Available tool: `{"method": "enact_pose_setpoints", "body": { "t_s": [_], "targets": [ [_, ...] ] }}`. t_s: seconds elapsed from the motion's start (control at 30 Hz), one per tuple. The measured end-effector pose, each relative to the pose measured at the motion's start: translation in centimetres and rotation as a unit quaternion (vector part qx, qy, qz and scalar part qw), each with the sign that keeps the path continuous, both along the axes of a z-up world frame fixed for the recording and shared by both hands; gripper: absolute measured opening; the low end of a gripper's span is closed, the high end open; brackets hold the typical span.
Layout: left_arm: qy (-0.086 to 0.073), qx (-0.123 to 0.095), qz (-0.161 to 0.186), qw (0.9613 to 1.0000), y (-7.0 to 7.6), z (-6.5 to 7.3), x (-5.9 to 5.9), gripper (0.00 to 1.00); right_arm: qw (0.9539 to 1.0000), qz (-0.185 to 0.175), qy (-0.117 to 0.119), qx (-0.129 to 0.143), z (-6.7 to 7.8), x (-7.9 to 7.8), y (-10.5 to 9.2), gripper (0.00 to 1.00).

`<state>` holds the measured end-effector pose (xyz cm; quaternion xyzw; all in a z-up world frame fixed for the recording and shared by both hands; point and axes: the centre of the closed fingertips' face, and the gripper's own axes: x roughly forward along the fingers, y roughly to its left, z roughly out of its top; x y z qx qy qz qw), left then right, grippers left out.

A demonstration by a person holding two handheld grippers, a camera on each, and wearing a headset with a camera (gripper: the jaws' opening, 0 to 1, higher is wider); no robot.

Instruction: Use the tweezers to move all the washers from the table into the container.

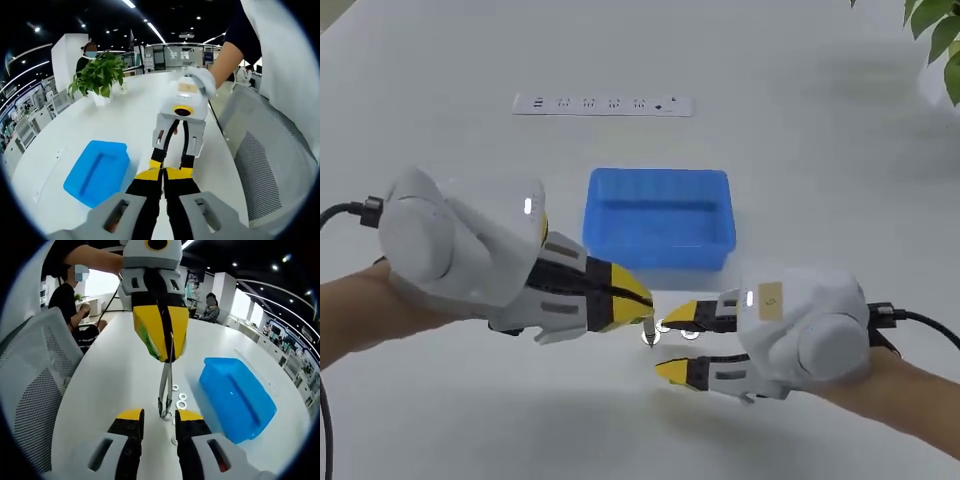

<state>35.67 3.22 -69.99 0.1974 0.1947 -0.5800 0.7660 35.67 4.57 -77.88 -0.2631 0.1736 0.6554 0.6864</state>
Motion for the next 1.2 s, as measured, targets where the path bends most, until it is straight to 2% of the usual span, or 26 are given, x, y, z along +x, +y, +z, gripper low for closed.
{"method": "enact_pose_setpoints", "body": {
  "t_s": [0.17, 0.27, 0.43, 0.7, 0.97, 1.13, 1.2],
  "targets": [
    [0.013, -0.003, 0.002, 0.9999, -0.1, -0.1, 0.4, 0.05, 0.9998, -0.006, 0.008, 0.016, 0.6, 0.6, 1.0, 0.23],
    [0.016, -0.001, -0.004, 0.9999, -0.1, -0.2, 0.3, 0.05, 0.9999, 0.008, 0.007, 0.009, 0.2, 0.5, 1.3, 0.2],
    [0.016, 0.004, -0.005, 0.9999, 0.2, -0.4, 0.5, 0.05, 0.9997, 0.023, 0.011, 0.002, 0.0, 0.7, 1.5, 0.12],
    [0.019, 0.008, -0.005, 0.9998, 0.1, -0.6, 0.6, 0.05, 0.9993, 0.031, 0.019, 0.0, 0.1, 0.5, 1.6, 0.12],
    [0.019, 0.013, -0.01, 0.9997, -0.1, -0.7, 0.5, 0.05, 0.9992, 0.036, 0.014, -0.004, 0.4, 0.4, 1.6, 0.11],
    [0.014, 0.021, -0.011, 0.9996, -0.3, -0.8, 0.6, 0.05, 0.999, 0.032, 0.03, 0.0, 0.3, 0.5, 1.5, 0.09],
    [0.017, 0.022, -0.009, 0.9996, -0.3, -0.8, 0.5, 0.06, 0.999, 0.033, 0.032, 0.002, 0.3, 0.4, 1.5, 0.09]
  ]
}}
